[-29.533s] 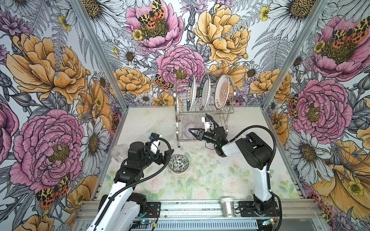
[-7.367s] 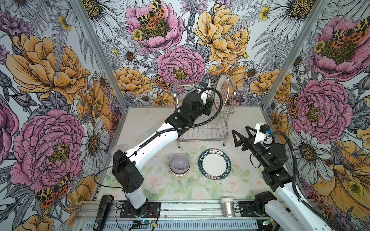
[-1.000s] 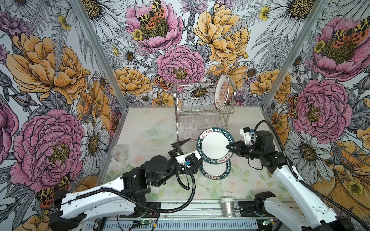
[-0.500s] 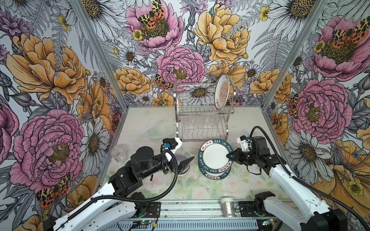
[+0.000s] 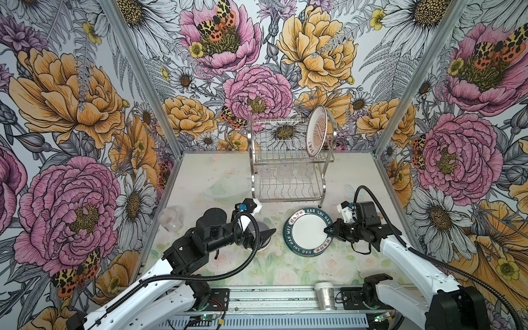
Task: Unload the mixed dishes from the dish rack
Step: 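Open the left gripper and draw it back while the right gripper holds the plate rim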
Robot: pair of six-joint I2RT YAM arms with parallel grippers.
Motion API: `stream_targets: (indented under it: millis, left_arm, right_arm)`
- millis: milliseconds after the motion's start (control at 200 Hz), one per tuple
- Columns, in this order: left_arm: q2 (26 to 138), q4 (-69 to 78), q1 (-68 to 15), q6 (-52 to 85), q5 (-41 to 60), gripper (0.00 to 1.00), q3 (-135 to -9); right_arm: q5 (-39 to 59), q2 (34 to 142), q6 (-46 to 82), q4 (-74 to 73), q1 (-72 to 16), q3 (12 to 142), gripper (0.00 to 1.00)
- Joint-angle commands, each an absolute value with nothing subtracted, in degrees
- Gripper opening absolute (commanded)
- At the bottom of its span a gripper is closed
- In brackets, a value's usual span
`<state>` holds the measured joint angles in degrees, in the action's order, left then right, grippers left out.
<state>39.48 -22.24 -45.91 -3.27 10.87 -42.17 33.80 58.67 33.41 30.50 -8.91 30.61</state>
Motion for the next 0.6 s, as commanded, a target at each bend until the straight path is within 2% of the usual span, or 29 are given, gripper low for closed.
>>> stream_targets:
  millis: [0, 595]
  left_arm:
    - [39.46, -21.88, -45.17, -2.51, 12.35, 0.99, -41.6]
    - [40.25, -21.9, -44.91, -2.56, 12.39, 0.99, -41.74]
  right_arm:
    - [36.37, 59.77, 32.46, 25.02, -8.31, 30.61, 0.0]
    - [38.72, 64.15, 30.85, 22.41, -6.92, 29.0, 0.0]
